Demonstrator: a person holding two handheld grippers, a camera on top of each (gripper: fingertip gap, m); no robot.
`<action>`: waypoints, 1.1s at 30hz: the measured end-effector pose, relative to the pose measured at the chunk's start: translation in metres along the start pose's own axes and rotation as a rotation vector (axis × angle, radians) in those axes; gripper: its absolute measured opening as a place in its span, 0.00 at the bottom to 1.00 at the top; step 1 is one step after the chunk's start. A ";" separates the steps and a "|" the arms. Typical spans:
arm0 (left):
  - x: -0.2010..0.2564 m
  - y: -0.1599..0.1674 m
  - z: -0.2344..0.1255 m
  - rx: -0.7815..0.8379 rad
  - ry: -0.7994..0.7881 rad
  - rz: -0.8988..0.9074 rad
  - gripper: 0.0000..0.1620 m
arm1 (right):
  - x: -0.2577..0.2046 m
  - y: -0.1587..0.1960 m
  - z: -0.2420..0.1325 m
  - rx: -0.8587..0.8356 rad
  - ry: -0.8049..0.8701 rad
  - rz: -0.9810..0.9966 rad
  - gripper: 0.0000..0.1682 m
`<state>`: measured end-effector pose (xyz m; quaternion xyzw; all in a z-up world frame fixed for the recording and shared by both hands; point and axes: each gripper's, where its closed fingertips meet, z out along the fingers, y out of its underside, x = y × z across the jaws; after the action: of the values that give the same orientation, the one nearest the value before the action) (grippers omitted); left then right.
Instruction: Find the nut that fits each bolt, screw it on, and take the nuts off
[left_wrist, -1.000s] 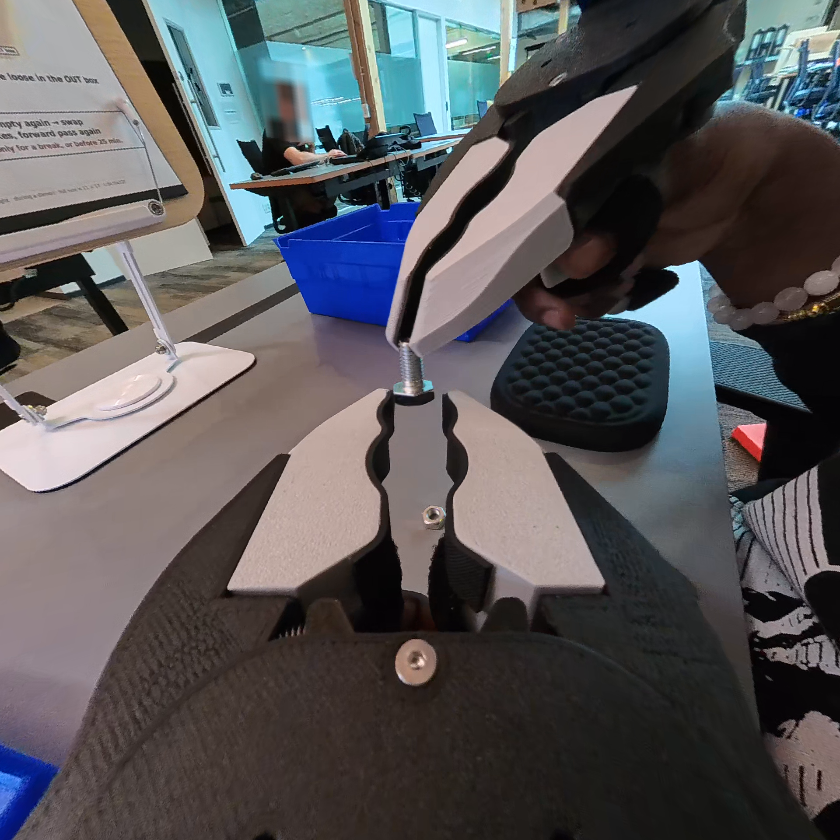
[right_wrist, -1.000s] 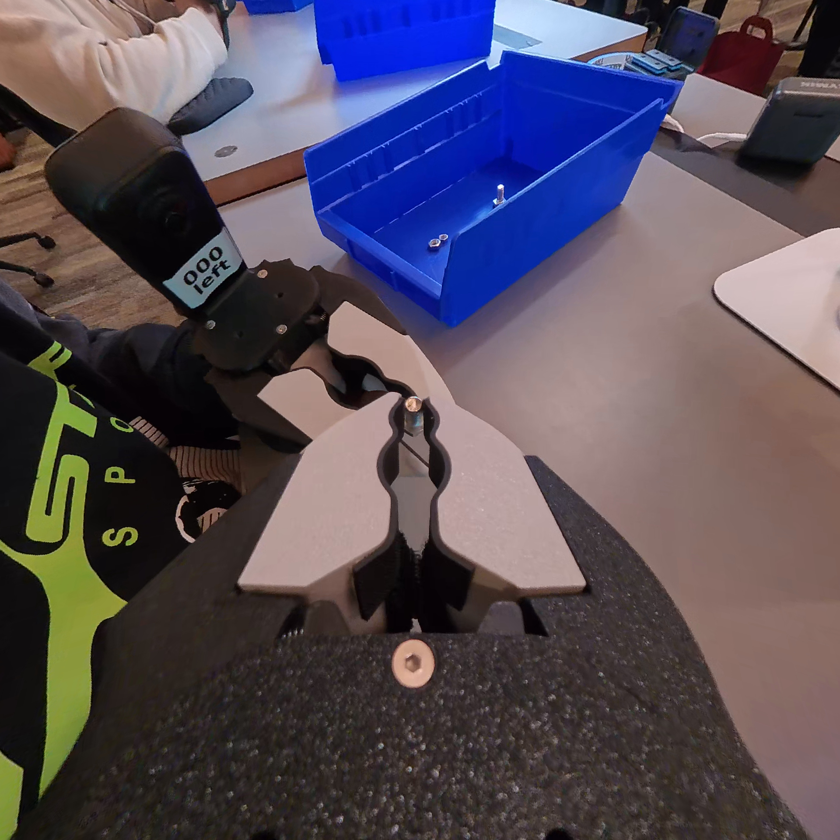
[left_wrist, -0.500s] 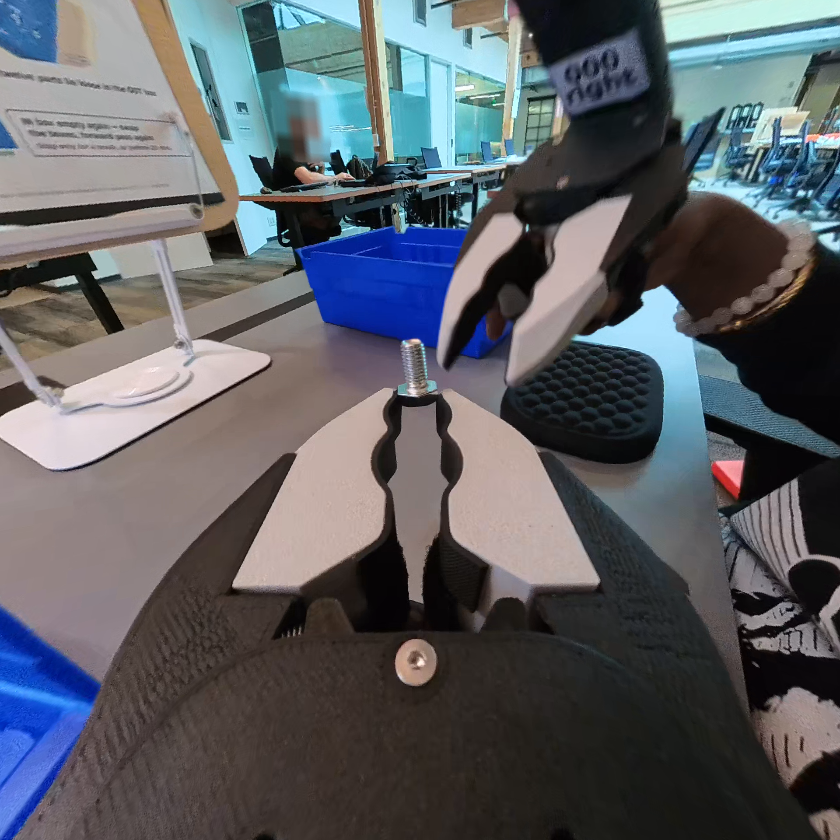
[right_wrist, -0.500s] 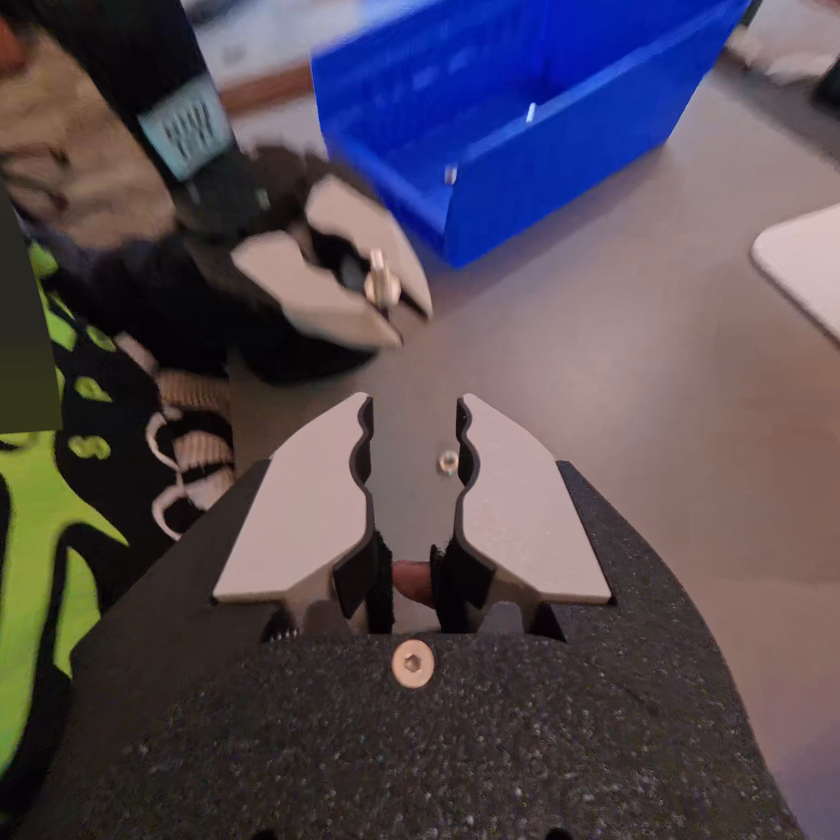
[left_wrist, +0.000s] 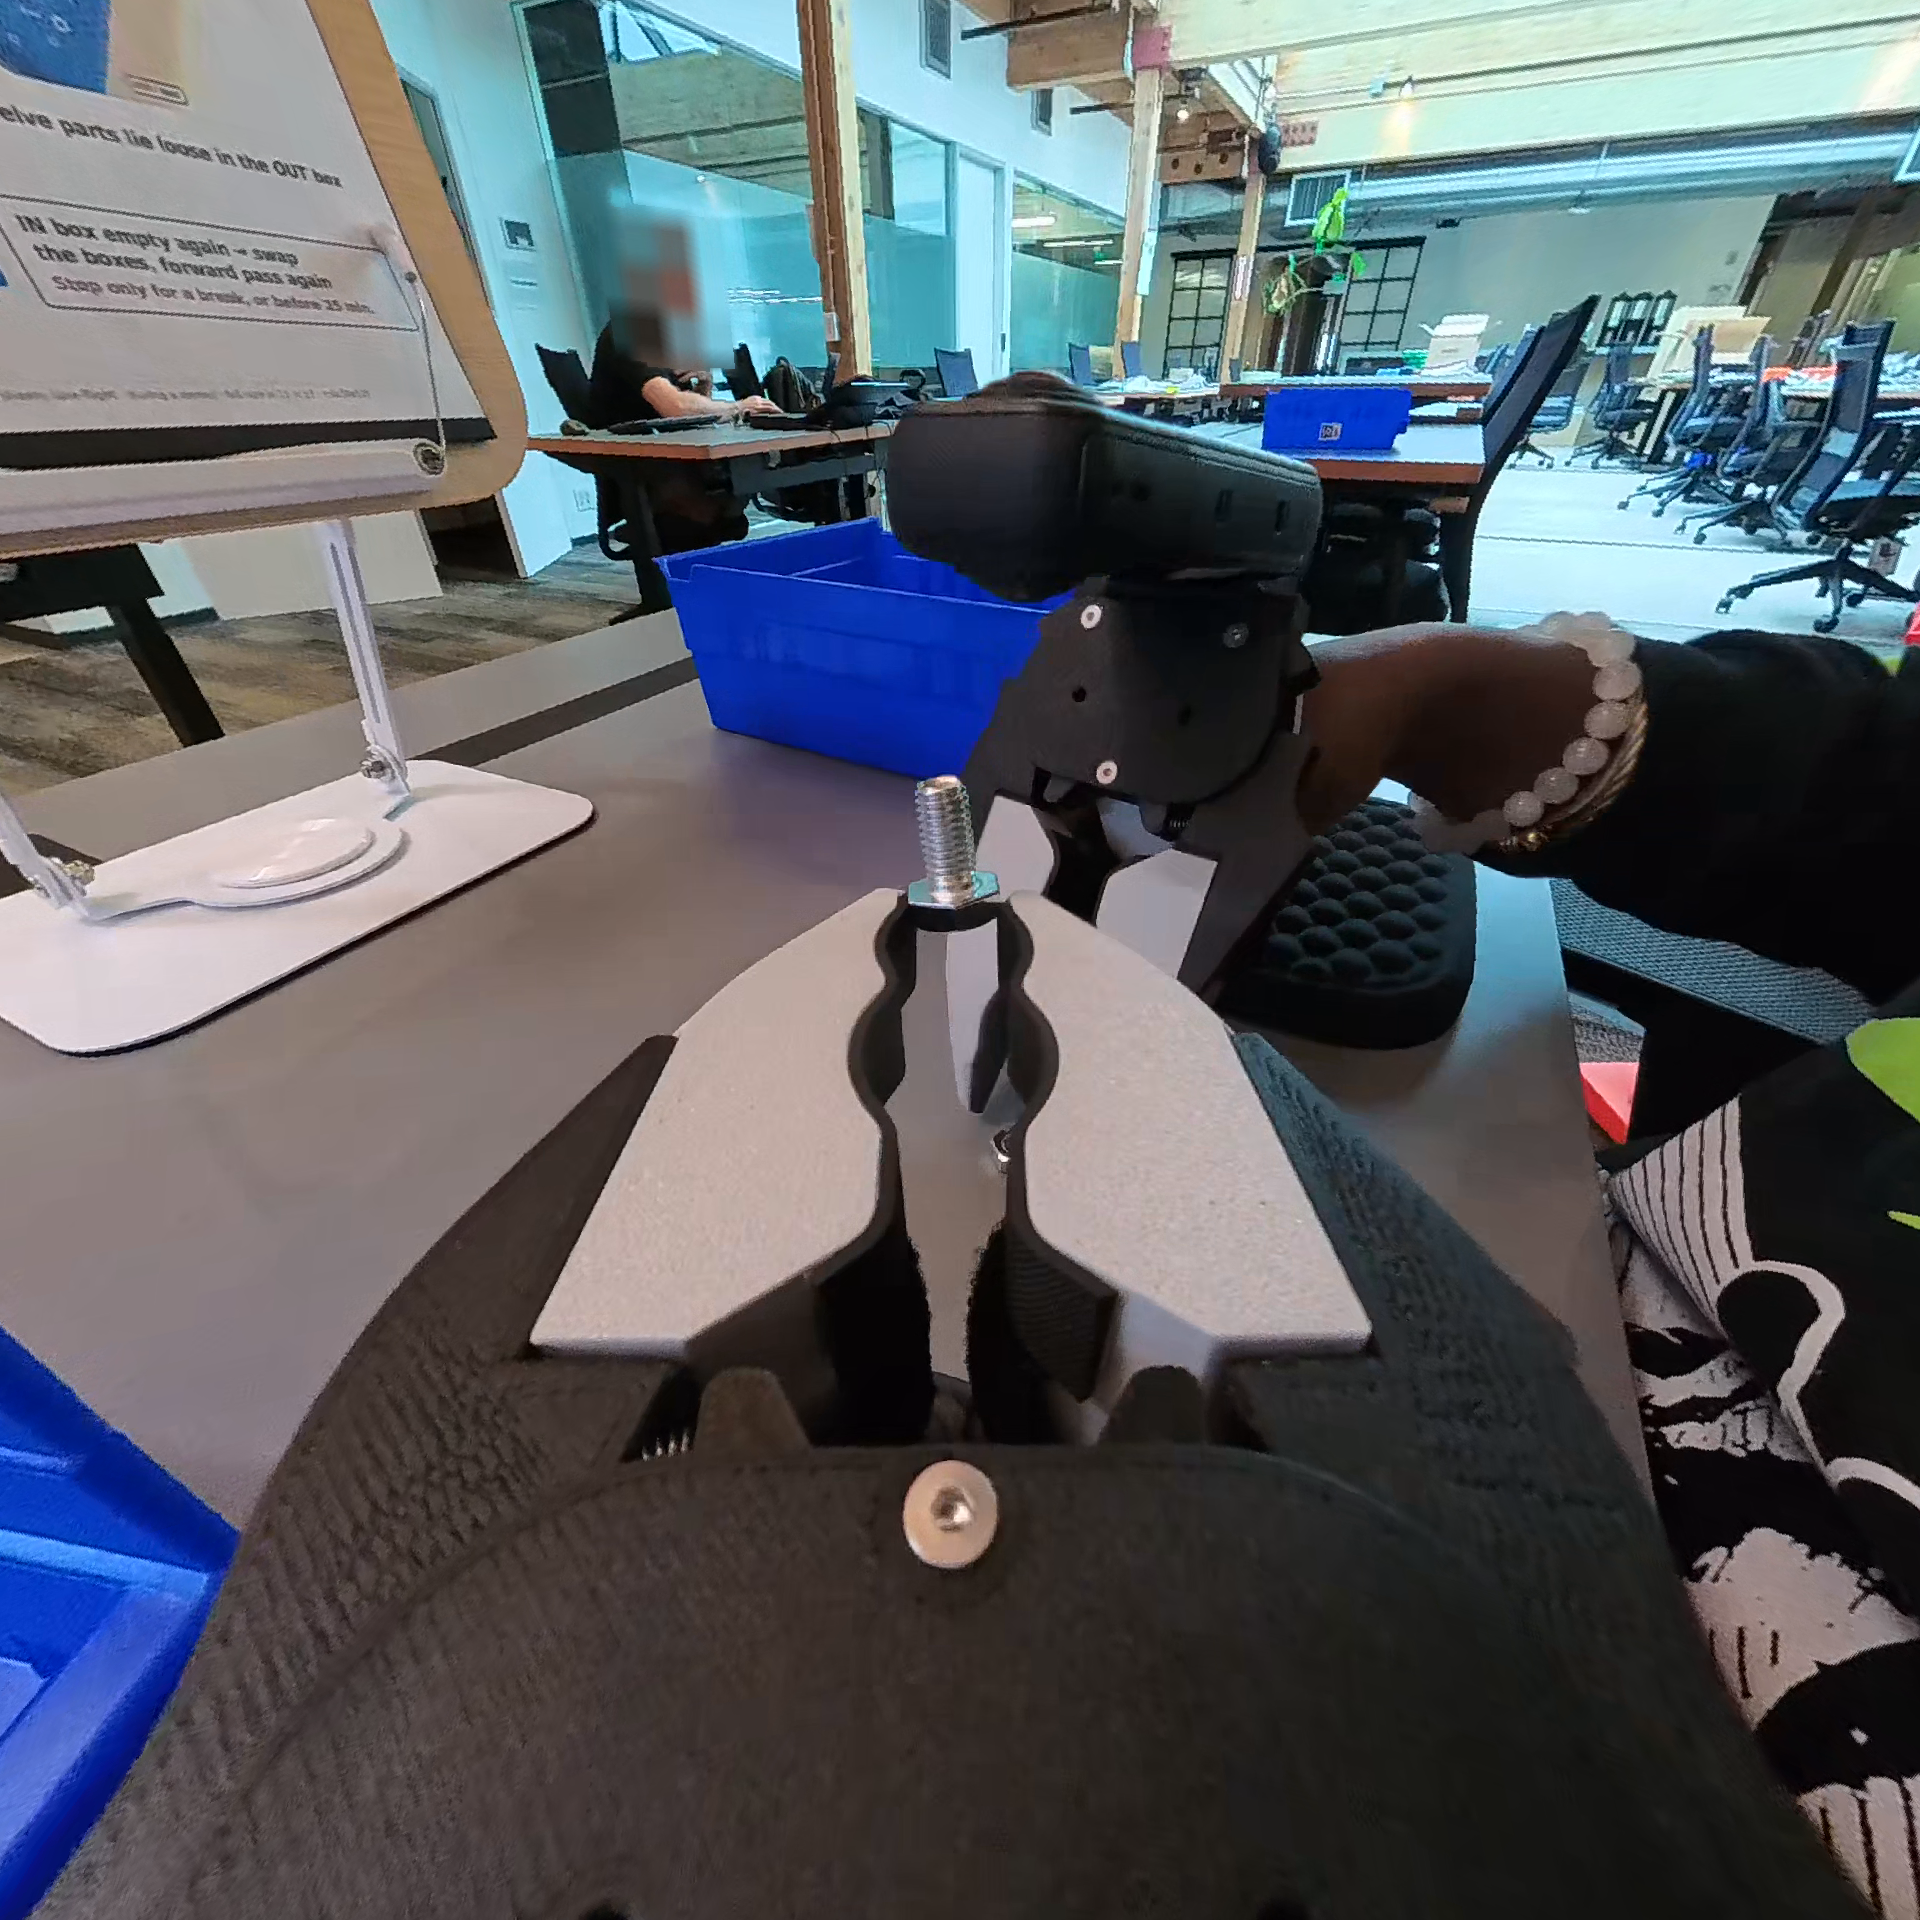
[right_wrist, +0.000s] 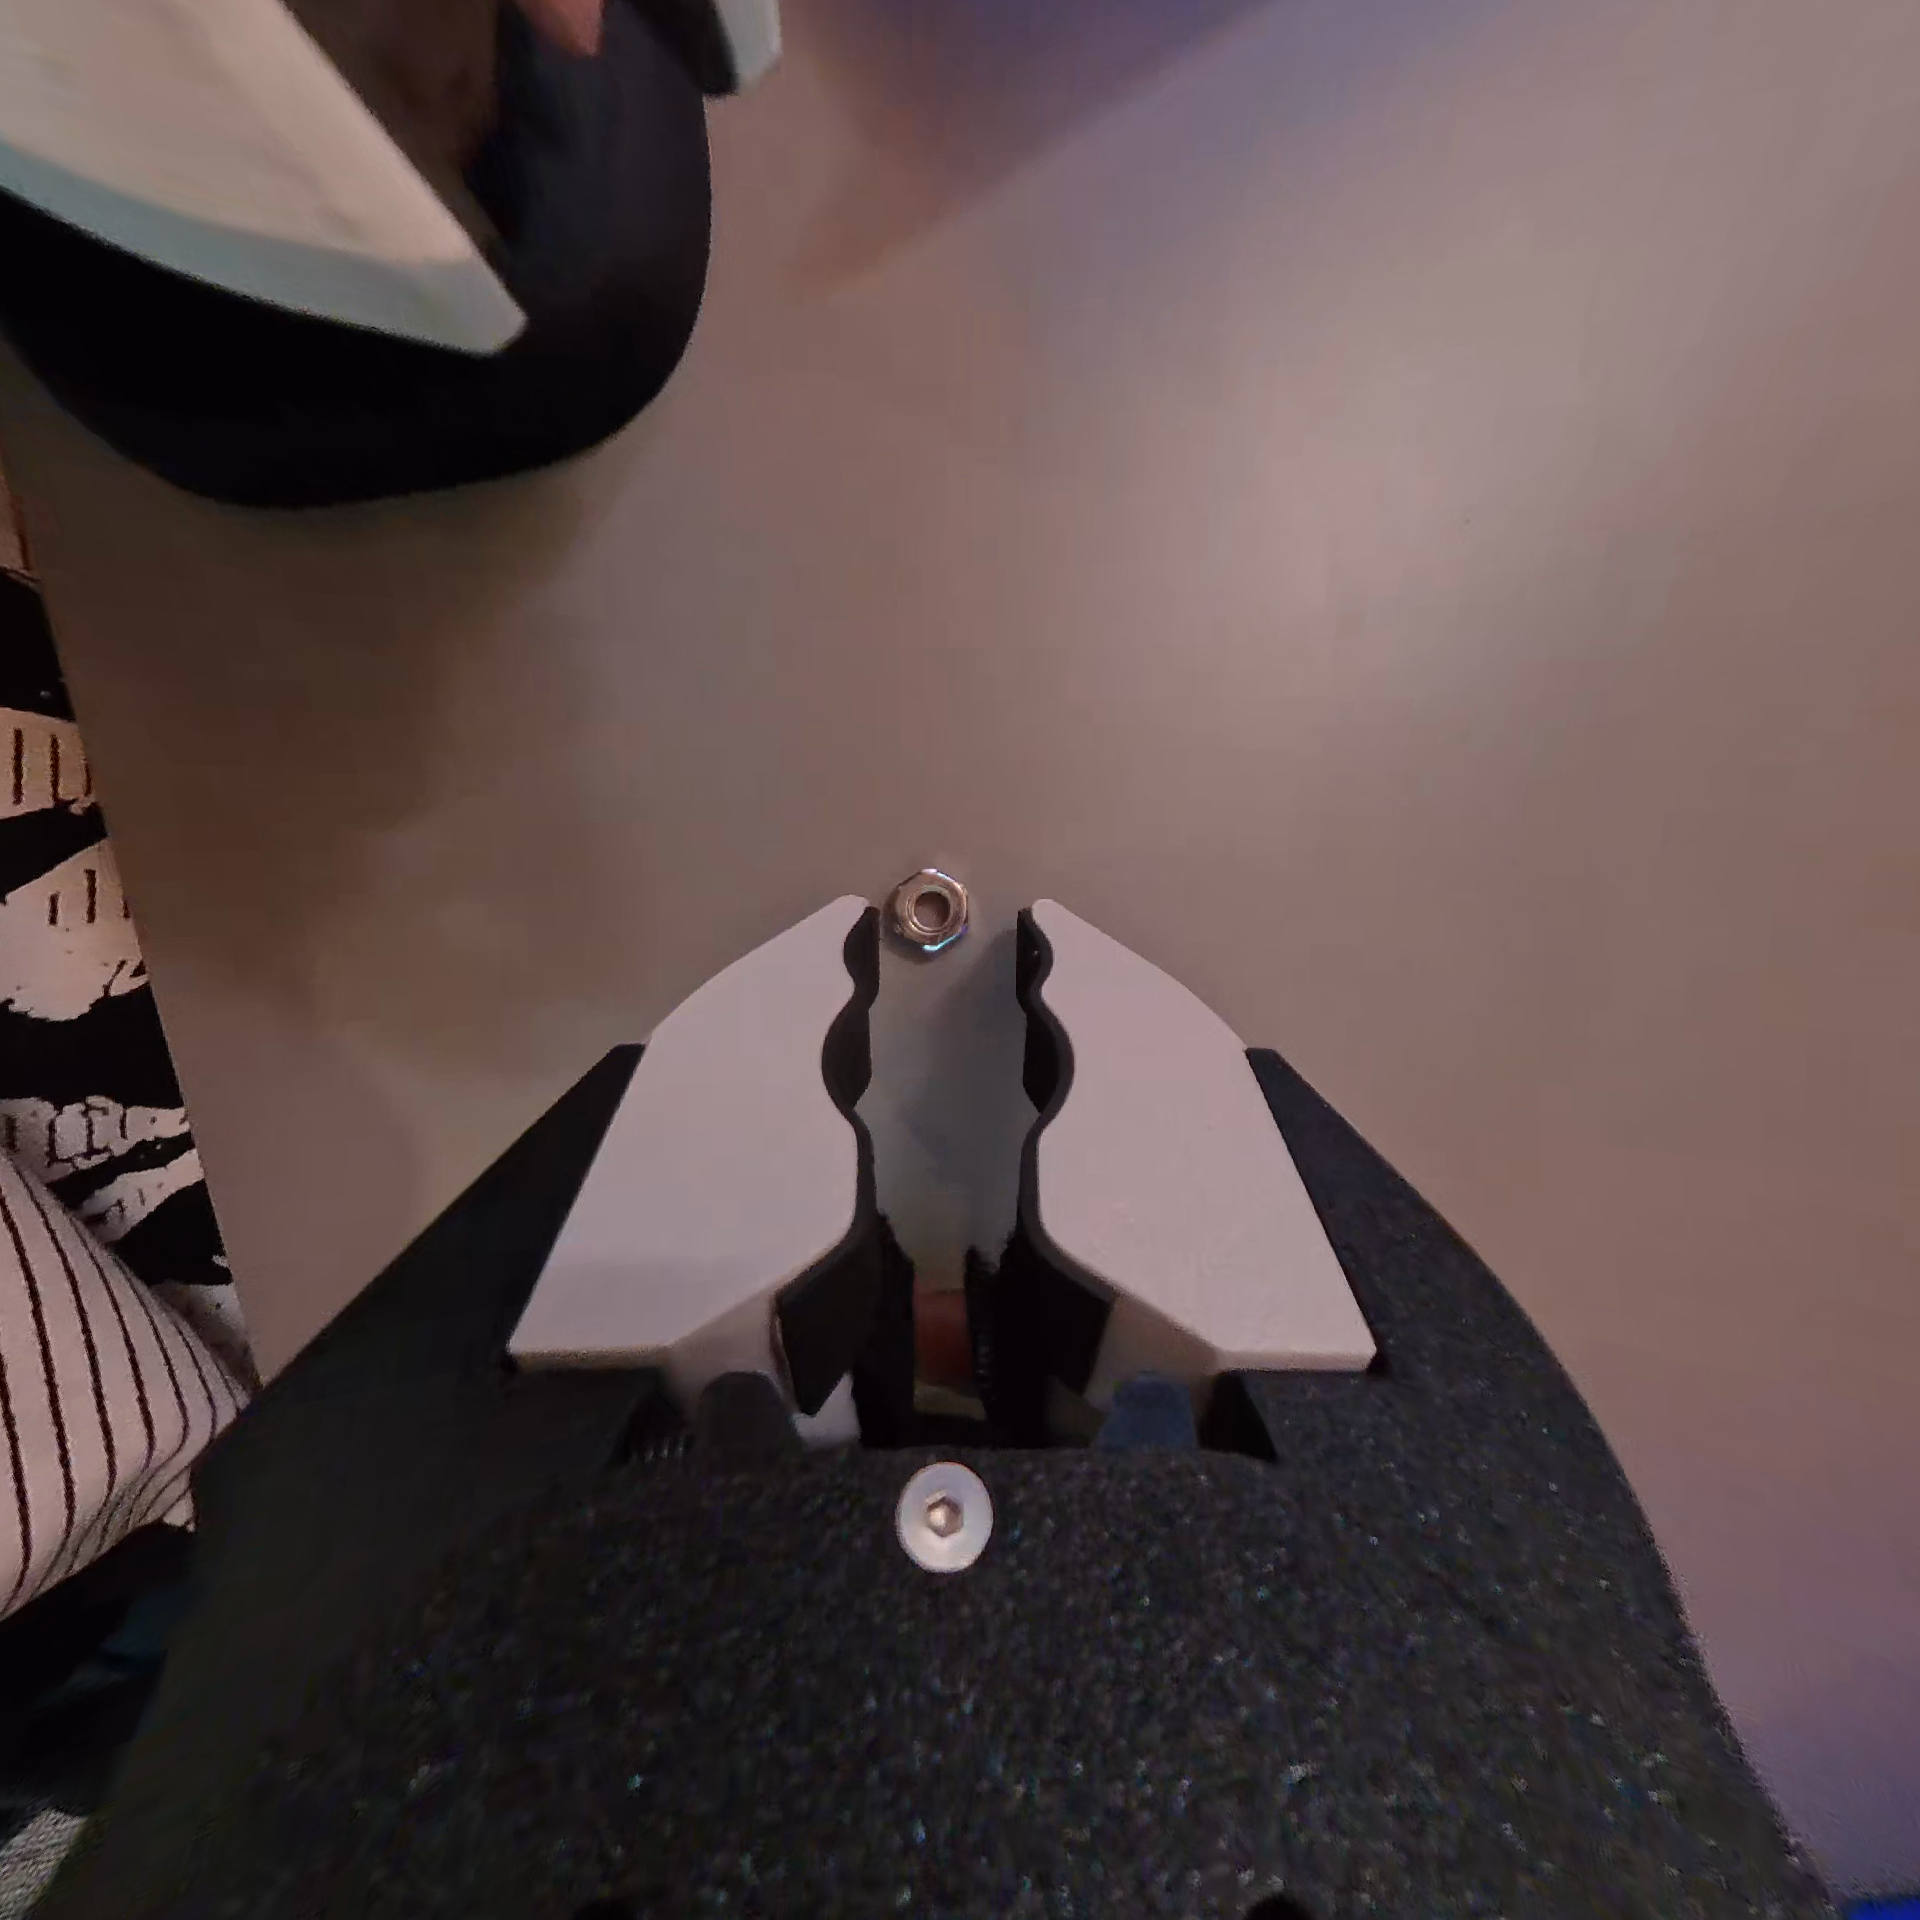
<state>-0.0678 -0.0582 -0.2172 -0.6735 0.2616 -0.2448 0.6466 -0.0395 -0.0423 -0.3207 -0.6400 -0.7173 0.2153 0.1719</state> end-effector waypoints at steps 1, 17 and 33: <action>0.000 0.000 0.000 0.001 -0.001 0.000 0.09 | 0.000 0.000 0.001 -0.003 0.004 0.001 0.15; 0.023 0.000 -0.003 0.014 0.191 0.016 0.09 | -0.013 -0.024 -0.059 0.170 -0.112 -0.252 0.08; 0.059 0.007 -0.011 -0.022 0.475 0.024 0.09 | -0.077 -0.085 -0.102 0.171 -0.474 -0.884 0.08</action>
<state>-0.0315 -0.1055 -0.2238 -0.6010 0.4170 -0.3857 0.5622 -0.0486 -0.1176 -0.1872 -0.1927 -0.9187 0.3191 0.1307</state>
